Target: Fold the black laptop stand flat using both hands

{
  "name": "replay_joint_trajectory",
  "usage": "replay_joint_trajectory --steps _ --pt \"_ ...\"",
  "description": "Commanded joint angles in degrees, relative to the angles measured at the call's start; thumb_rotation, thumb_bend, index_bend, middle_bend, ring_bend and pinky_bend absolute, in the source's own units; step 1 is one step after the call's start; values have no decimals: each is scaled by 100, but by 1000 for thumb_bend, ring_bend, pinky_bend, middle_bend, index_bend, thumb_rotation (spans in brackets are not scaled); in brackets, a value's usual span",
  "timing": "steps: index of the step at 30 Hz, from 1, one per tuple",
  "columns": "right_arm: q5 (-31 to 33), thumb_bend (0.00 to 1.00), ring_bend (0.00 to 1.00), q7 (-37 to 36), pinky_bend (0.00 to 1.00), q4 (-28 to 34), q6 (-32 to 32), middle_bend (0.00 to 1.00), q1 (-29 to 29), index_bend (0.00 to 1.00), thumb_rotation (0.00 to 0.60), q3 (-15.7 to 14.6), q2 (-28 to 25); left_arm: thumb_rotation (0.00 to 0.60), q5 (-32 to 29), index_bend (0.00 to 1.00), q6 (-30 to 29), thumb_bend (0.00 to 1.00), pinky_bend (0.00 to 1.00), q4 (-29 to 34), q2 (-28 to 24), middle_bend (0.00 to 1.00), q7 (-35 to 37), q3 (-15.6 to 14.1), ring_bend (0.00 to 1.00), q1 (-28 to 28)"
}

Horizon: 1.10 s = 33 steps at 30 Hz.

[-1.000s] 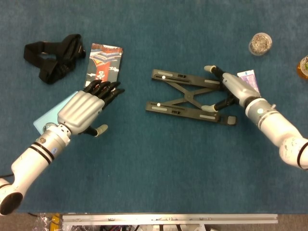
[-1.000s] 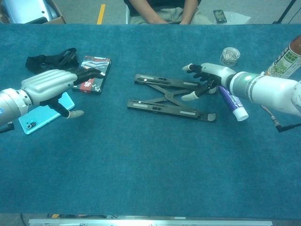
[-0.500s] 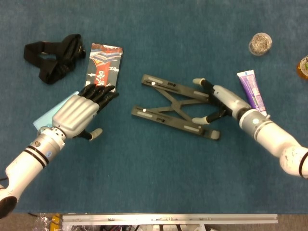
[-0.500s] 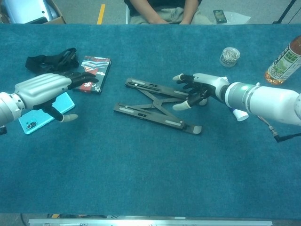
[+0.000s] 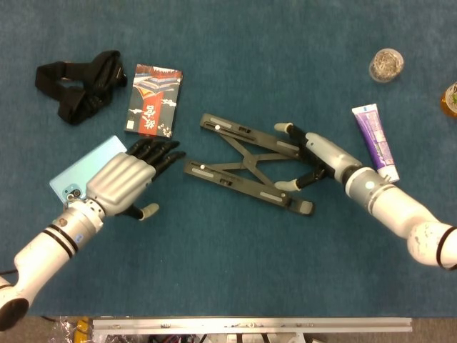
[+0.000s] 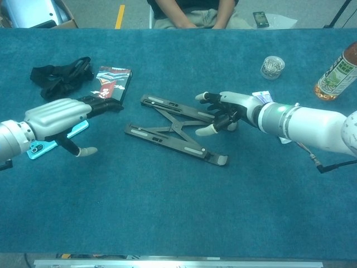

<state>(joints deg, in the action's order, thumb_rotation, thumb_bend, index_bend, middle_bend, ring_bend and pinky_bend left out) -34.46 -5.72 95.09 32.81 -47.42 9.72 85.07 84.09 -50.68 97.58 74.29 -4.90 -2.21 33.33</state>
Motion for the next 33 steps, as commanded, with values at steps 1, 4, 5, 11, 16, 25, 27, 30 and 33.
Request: replay_joint_trajectory --steps 1,4,5,11,16,25,27,30,33 --pt "-3 135 0 -29 85 16 -1 0 -24 0 531 -8 32 600 -13 0 17 284 0 -13 85 0 -47 -12 0 16" --pt "-29 135 0 -55 85 55 1 0 -55 0 530 -12 76 600 -44 0 31 284 0 -51 201 0 -72 -5 0 33" --pt "-41 135 0 -60 85 66 4 0 -65 0 530 -13 93 600 -56 0 42 284 0 -69 233 0 -77 -2 0 42" --pt "-66 135 0 -84 85 114 -15 0 -160 0 526 -27 209 600 -110 0 38 285 0 -274 494 0 -92 40 0 78" --pt "-61 135 0 -105 85 104 -13 0 -245 0 526 -28 325 600 -74 0 -30 284 0 -545 716 0 -2 64 0 85" --pt "-59 135 0 -148 85 75 -44 0 -356 0 524 -50 443 600 199 0 -214 284 0 -1115 1121 0 174 24 0 98" --pt "-75 135 0 -162 85 89 -51 0 -363 0 524 -58 435 600 295 0 -290 284 0 -1278 1213 0 145 -6 0 91" --pt "-103 135 0 -193 85 101 -48 0 -360 0 523 -63 420 600 385 0 -352 284 0 -1433 1314 0 163 -55 0 79" --pt "-131 134 0 -231 85 91 -64 0 -353 0 519 -70 415 600 502 0 -454 284 0 -1599 1417 0 204 -96 0 63"
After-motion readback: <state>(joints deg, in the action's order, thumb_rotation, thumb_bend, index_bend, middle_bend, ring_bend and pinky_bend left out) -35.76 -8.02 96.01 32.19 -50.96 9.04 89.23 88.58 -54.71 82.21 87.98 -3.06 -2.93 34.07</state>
